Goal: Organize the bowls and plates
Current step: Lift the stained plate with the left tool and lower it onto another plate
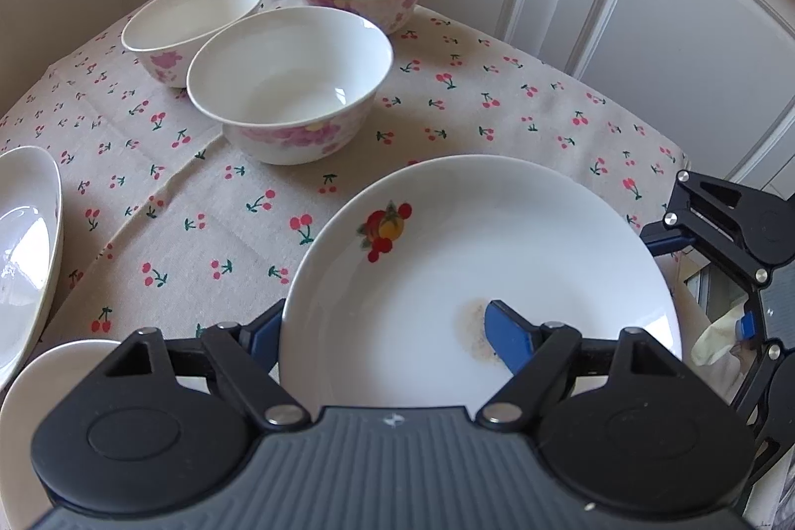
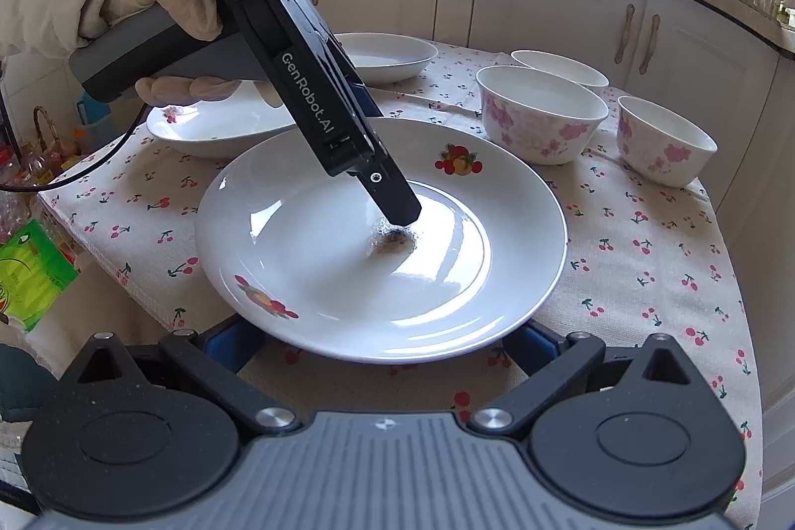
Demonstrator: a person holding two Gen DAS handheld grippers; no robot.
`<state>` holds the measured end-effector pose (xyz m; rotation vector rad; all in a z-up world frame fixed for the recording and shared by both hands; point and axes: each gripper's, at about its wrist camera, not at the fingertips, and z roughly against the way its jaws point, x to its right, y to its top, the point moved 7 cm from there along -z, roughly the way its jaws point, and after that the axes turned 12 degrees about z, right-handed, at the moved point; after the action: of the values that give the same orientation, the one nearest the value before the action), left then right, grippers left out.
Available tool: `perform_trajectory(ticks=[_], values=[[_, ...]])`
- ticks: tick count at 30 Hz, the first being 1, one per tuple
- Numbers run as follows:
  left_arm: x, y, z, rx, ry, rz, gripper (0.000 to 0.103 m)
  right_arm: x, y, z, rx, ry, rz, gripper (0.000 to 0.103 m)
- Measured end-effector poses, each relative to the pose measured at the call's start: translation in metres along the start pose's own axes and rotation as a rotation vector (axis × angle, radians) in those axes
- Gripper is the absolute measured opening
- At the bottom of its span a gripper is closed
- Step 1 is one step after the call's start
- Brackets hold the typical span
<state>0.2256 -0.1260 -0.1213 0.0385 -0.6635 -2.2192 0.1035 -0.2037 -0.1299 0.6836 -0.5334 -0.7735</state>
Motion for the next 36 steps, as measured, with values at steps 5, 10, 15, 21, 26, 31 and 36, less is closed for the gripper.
perform_trajectory(ticks=[5, 10, 15, 21, 26, 31, 36], values=[[0.001, 0.001, -0.001, -0.003, -0.004, -0.015, 0.081, 0.000, 0.001, -0.001, -0.005, -0.001, -0.004, 0.103], [0.000, 0.000, -0.001, -0.001, -0.011, -0.014, 0.081, -0.001, 0.002, -0.001, -0.015, -0.007, 0.009, 0.103], [0.001, 0.000, 0.002, 0.006, -0.013, -0.012, 0.081, -0.001, 0.004, 0.000, -0.021, -0.020, 0.032, 0.103], [0.001, 0.001, 0.008, 0.022, -0.014, -0.005, 0.081, 0.000, 0.008, 0.003, -0.017, -0.015, 0.032, 0.103], [-0.001, 0.003, 0.018, 0.046, -0.012, 0.005, 0.080, 0.002, 0.015, 0.005, -0.011, -0.014, 0.041, 0.103], [-0.008, 0.004, 0.031, 0.071, 0.001, 0.021, 0.078, 0.001, 0.026, 0.003, -0.005, -0.008, 0.062, 0.103], [-0.021, 0.001, 0.049, 0.104, 0.017, 0.048, 0.078, -0.004, 0.039, 0.000, 0.005, 0.007, 0.089, 0.103]])
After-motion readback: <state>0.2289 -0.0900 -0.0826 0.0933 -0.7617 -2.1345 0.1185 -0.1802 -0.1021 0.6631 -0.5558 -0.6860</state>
